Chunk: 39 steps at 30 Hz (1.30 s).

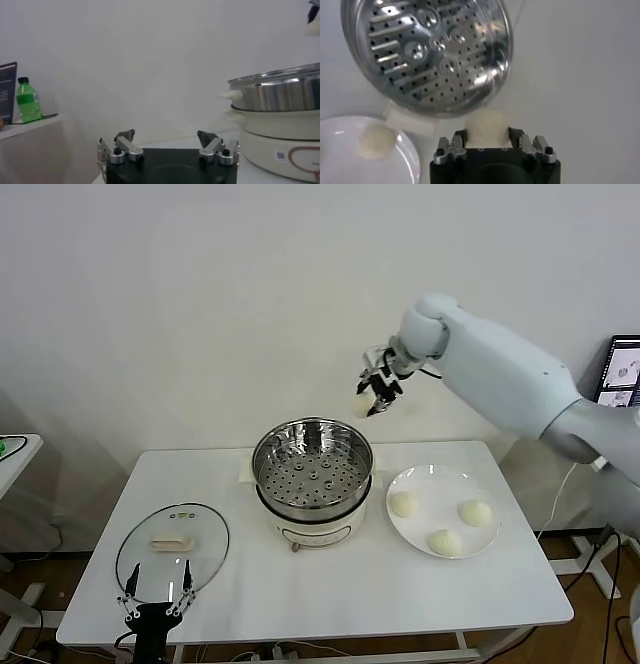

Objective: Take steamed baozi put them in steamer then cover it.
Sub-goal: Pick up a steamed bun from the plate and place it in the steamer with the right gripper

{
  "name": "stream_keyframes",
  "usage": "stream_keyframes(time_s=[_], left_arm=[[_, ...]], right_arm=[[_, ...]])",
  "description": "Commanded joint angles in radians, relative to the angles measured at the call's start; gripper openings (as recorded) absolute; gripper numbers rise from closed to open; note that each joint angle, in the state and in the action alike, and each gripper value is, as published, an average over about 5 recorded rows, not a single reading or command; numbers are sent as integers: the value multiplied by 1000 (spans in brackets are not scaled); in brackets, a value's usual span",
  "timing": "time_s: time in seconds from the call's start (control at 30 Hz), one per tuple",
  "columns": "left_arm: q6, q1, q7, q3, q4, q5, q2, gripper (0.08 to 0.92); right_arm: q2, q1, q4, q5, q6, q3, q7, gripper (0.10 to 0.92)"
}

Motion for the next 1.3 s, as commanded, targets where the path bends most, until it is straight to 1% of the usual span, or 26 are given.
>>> stream_keyframes(time_s=[0.03,0.47,0.6,0.77,0.97,1.17,1.3], left_arm=[[5,6,1,0,-11,-15,1,823],[2,3,-1,2,-2,-11,-6,823],[2,0,-2,1,1,-13,-6,823],[-2,-4,-4,-3,8,-15,-6,823],[-5,-10,-7,-6,18,-19,-5,823],[-4,-18,-8,-6,28,-19,-6,823],[-4,-24,-8,-5,35,-18,-7,823]], right_arm=[[60,-22,-13,-2,84,-51,23,545],[82,-34,-17,-26,178,-97,98,551],[103,-42,-50,-83,234,-112,127,551],[148,-49,-131,-164,322,-102,163,551],[180,-59,-165,-188,376,-103,187,553],[173,-78,-143,-180,404,-116,204,557],[176,-84,-157,-214,431,-118,219,560]])
